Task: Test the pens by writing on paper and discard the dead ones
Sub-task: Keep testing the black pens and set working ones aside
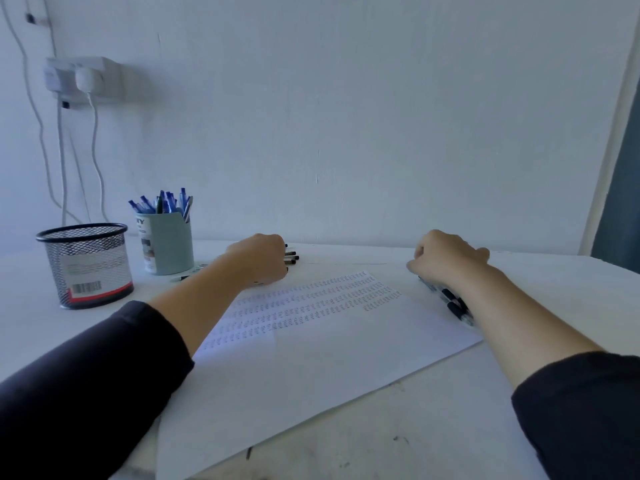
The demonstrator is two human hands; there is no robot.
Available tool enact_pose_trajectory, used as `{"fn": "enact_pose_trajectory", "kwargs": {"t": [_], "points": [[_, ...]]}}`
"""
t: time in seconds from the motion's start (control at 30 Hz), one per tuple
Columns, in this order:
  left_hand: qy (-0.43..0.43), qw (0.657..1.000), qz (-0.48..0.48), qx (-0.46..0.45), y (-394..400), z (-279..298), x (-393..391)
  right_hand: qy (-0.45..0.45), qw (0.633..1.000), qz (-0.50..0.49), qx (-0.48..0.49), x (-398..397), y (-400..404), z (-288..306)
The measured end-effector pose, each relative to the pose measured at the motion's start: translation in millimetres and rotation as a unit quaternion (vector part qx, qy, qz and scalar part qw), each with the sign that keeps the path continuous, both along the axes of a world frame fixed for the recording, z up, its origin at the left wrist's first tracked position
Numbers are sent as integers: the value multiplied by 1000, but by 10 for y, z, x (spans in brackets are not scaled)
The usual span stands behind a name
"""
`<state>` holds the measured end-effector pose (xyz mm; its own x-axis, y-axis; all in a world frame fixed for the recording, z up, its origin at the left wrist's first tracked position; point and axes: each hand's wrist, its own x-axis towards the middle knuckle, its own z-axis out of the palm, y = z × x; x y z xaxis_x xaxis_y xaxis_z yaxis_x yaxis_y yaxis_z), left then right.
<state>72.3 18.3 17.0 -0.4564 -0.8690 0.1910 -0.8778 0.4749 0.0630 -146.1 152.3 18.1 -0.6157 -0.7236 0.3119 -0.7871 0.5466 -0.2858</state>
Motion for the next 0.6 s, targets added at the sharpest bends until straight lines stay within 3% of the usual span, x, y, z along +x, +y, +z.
{"fn": "enact_pose_trajectory", "kwargs": {"t": [0.1,0.2,0.47,0.6], "points": [[-65,998,4,17,-19,-39,51,-22,996,85,6,63,42,-36],[-71,997,7,5,3,-87,37,-31,988,153,11,158,71,-82],[-19,993,-13,-113,164,-126,-76,-4,980,197,-7,220,-19,-145],[78,975,-72,-194,264,-91,-158,-14,982,188,-8,194,-20,-154]]}}
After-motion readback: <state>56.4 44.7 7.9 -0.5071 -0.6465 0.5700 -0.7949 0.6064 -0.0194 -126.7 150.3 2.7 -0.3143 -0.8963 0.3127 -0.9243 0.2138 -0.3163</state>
